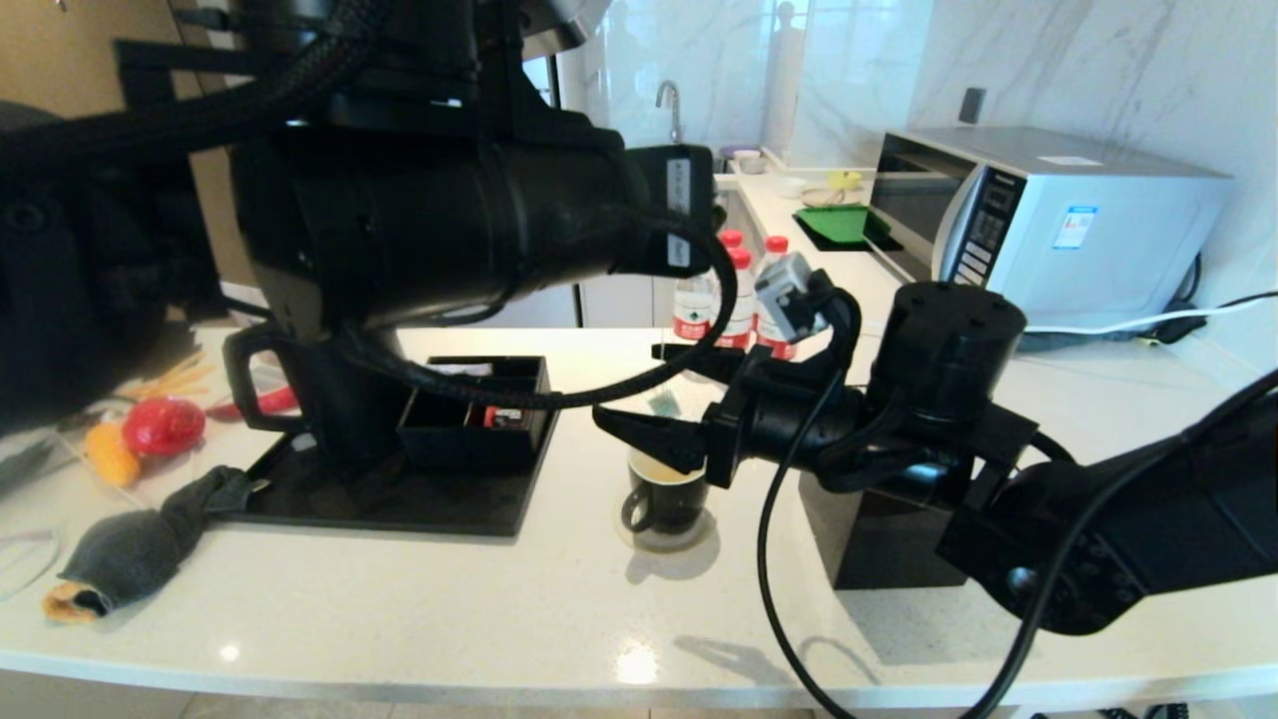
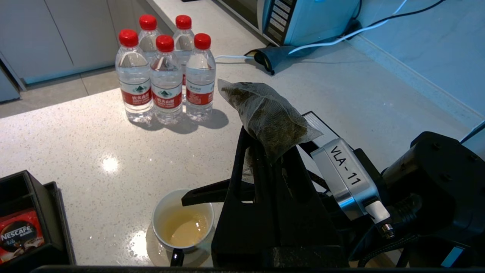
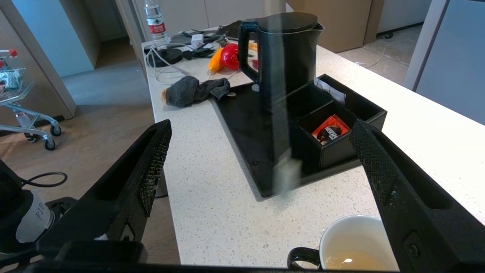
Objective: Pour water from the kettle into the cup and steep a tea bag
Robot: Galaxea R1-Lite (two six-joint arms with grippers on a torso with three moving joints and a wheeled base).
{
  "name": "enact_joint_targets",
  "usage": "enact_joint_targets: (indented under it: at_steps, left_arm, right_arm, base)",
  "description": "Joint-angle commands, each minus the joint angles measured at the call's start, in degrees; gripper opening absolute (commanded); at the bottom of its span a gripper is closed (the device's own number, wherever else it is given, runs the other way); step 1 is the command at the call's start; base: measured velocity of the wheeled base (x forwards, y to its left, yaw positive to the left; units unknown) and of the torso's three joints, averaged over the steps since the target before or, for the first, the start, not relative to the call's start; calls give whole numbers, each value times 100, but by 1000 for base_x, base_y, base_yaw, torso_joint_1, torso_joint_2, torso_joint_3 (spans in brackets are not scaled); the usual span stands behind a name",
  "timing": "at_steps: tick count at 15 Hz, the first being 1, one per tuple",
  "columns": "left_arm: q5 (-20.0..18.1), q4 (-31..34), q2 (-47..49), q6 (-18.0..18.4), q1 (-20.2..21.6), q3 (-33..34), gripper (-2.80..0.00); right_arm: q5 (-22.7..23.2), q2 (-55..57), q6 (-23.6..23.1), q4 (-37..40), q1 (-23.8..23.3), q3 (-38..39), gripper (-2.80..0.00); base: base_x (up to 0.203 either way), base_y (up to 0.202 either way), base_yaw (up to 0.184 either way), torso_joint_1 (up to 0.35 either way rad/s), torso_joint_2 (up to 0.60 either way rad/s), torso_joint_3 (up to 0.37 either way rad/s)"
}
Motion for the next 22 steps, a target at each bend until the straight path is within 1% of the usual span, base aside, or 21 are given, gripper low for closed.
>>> enact_joint_targets:
  at_steps: [1, 4, 5, 6, 22]
  left_arm:
    - [8, -1, 7, -3, -3, 0, -280]
    - [-1, -1, 7, 0, -3, -9, -280]
    - [8, -1, 7, 0, -3, -9, -280]
    - [8, -1, 7, 0, 6, -23, -280]
    - [8, -1, 25, 9, 6, -9, -280]
  right_arm:
    - [18, -19, 2, -37, 5, 16, 0]
    - [18, -27, -24, -39, 30, 25, 0]
    - [25, -28, -33, -47, 31, 63, -159]
    - [23, -28, -33, -67, 31, 98, -280]
    - [10, -63, -16, -48, 40, 131, -280]
  base:
    - [0, 0, 0, 0, 0, 0]
    - [0, 0, 0, 0, 0, 0]
    - [0, 0, 0, 0, 0, 0]
    - [0, 0, 0, 0, 0, 0]
    - [0, 0, 0, 0, 0, 0]
